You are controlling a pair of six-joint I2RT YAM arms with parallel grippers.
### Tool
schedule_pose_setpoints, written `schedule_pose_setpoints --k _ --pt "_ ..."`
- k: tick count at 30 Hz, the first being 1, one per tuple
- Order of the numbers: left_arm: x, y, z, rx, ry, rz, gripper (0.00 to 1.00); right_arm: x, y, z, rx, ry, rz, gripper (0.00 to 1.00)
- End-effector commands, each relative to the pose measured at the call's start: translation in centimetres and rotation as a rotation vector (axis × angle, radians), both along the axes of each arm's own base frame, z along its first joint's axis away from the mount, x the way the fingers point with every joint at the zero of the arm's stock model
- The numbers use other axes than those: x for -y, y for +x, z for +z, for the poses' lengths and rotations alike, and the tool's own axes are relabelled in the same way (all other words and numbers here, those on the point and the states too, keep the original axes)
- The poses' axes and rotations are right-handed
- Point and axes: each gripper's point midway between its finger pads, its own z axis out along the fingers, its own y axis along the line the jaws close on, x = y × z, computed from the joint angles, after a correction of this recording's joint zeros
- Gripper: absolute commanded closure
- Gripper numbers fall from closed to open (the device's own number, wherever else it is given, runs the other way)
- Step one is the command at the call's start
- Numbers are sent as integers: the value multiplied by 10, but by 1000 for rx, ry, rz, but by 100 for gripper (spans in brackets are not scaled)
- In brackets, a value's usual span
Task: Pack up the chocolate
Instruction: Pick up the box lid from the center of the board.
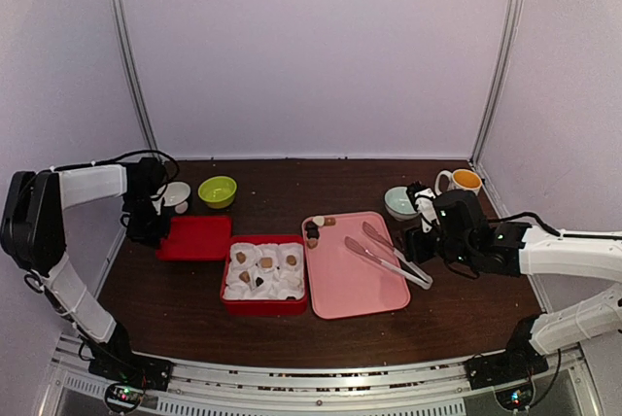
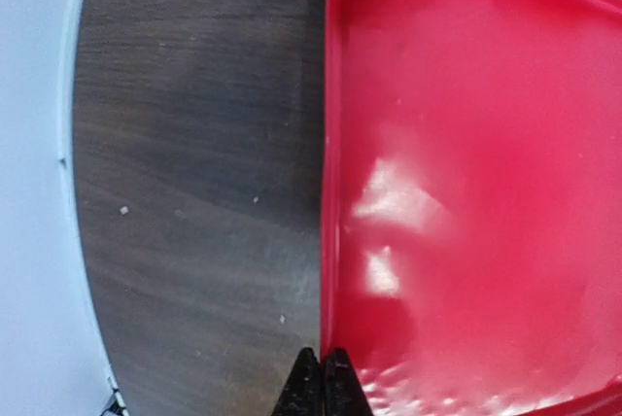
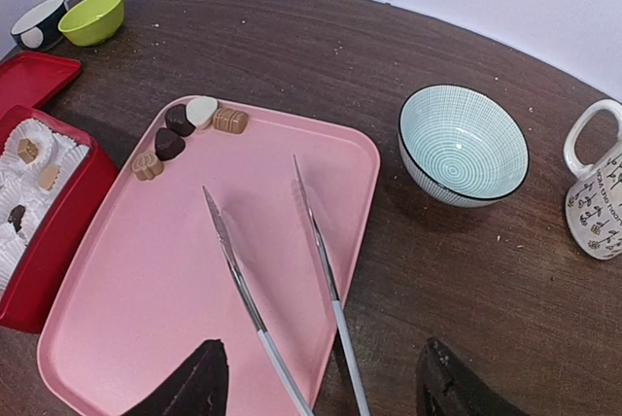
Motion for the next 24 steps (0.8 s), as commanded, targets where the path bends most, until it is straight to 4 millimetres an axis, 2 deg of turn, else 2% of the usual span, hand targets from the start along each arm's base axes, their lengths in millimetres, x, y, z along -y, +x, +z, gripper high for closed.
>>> schedule_pose_setpoints --k 1,7,16,21,24 --pt "-5 2 47 94 98 16 100 -6 -2 12 20 32 19 35" --pt "-13 1 110 233 205 39 100 -9 -5 19 35 38 39 36" --pt "-10 -8 189 474 156 44 100 -18 -6 28 53 47 71 36" --pt "10 -8 222 617 10 -3 100 -26 -8 37 66 63 109 37" --pt "28 -8 242 711 -98 -51 100 -31 -11 51 91 92 134 38"
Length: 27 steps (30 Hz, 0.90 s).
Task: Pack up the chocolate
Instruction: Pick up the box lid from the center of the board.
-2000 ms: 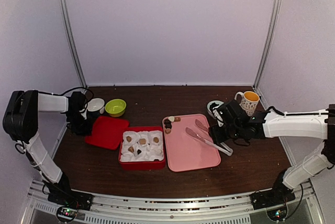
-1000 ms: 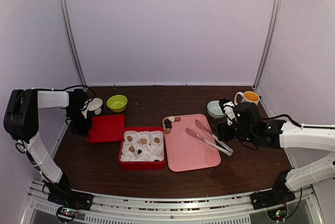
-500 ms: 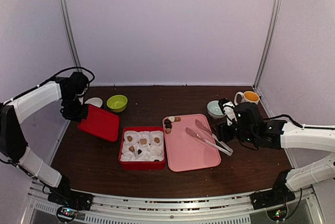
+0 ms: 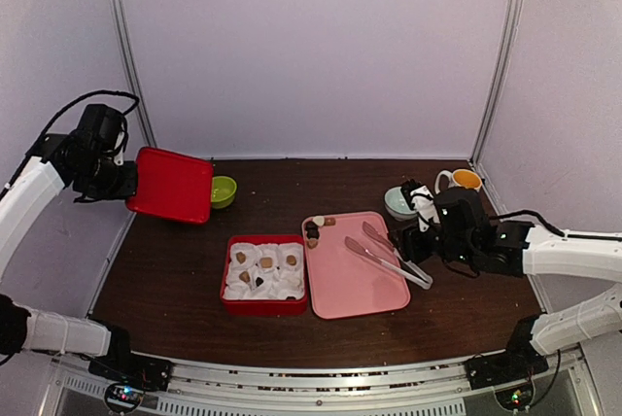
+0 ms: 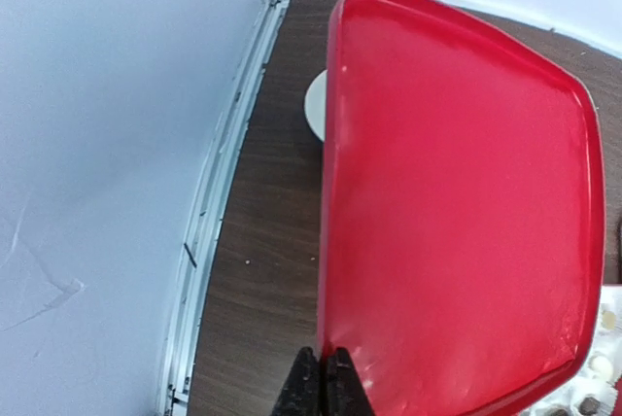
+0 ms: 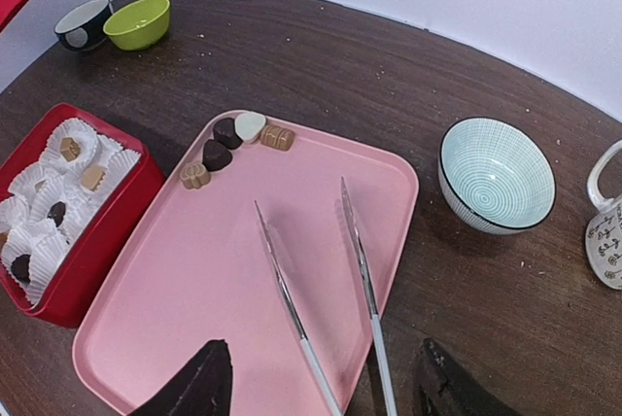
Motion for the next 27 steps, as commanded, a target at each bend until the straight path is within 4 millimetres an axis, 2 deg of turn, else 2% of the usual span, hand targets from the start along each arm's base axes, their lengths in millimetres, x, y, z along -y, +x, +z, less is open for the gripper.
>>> schedule_pose_setpoints --k 1,6,9,13,19,21,23,25,27 --pt "35 11 46 209 -167 -142 100 -14 -4 42 79 85 58 38" --pt "73 8 71 313 -326 -323 100 -13 -13 74 153 146 93 38" --pt "88 6 76 317 -384 -393 100 -3 -10 91 206 146 53 31" --pt "107 3 75 300 -453 -481 100 12 -5 108 258 151 -29 29" --pt "132 -4 67 245 -530 -588 100 21 -7 129 330 263 -72 31" --pt "137 -6 66 245 -535 -614 100 22 -14 132 341 270 -38 16" --pt "146 -9 64 237 -558 -652 100 14 -24 138 378 257 57 13" --pt "155 -13 61 218 -573 -692 100 3 -33 145 414 252 150 1" --pt "163 -16 58 194 -568 -720 100 -10 -46 150 458 236 238 0"
